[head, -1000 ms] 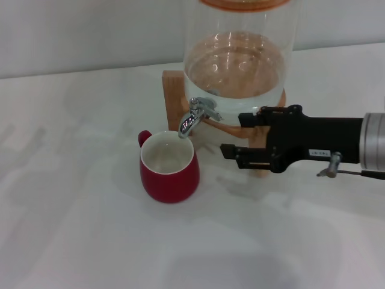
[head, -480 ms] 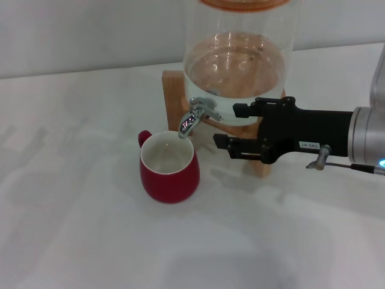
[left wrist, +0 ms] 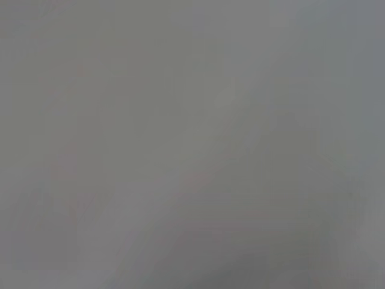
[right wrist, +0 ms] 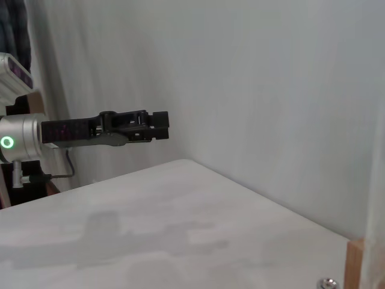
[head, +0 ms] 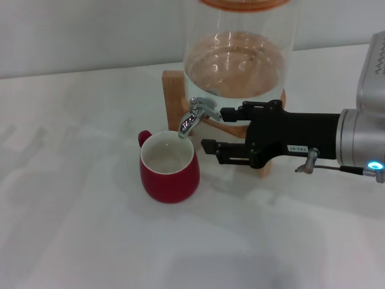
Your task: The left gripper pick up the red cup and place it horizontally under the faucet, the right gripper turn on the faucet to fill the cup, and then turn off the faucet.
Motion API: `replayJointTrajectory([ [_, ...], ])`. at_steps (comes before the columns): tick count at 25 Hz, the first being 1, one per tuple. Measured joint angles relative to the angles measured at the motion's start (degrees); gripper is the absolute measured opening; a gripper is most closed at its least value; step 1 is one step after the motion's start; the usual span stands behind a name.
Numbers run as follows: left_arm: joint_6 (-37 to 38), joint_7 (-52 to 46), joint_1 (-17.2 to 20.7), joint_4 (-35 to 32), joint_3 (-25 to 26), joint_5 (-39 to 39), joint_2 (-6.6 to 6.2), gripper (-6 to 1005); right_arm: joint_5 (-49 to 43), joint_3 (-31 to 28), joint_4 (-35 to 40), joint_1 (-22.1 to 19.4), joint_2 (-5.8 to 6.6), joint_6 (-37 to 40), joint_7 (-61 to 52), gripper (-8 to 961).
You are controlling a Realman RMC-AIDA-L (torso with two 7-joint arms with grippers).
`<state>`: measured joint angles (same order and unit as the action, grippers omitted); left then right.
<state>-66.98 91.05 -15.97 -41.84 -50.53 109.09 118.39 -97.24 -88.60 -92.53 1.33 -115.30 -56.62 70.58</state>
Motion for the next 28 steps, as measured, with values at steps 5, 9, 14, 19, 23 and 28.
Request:
replayJointTrajectory([
  [5,0.0,0.0,0.1,0.1,0.0,0.0,0.03,868,0.0,0.7,0.6,0.8,0.08,0.1,-0.1,719],
  [9,0.0,0.0,0.3,0.2,0.0,0.0,0.08,868,0.0,1.3,0.7,0.9,0.08,0.1,-0.1,719],
  [14,0.0,0.0,0.3,0.3,0.0,-0.1,0.06,868,0.0,1.8,0.4,1.0,0.15,-0.7,0.0,719],
  [19,0.0,-0.2,0.3,0.2,0.0,-0.1,0.13,868,0.0,1.9,0.3,1.1,0.16,-1.7,0.2,719],
  [23,0.0,-0.5,0.4,0.1,0.0,-0.1,0.14,867,-0.1,1.9,0.3,1.1,0.17,-2.0,0.2,719],
  [28,0.0,-0.5,0.8,0.1,0.0,-0.1,0.21,867,-0.1,1.9,0.1,1.1,0.17,-2.5,0.2,719],
])
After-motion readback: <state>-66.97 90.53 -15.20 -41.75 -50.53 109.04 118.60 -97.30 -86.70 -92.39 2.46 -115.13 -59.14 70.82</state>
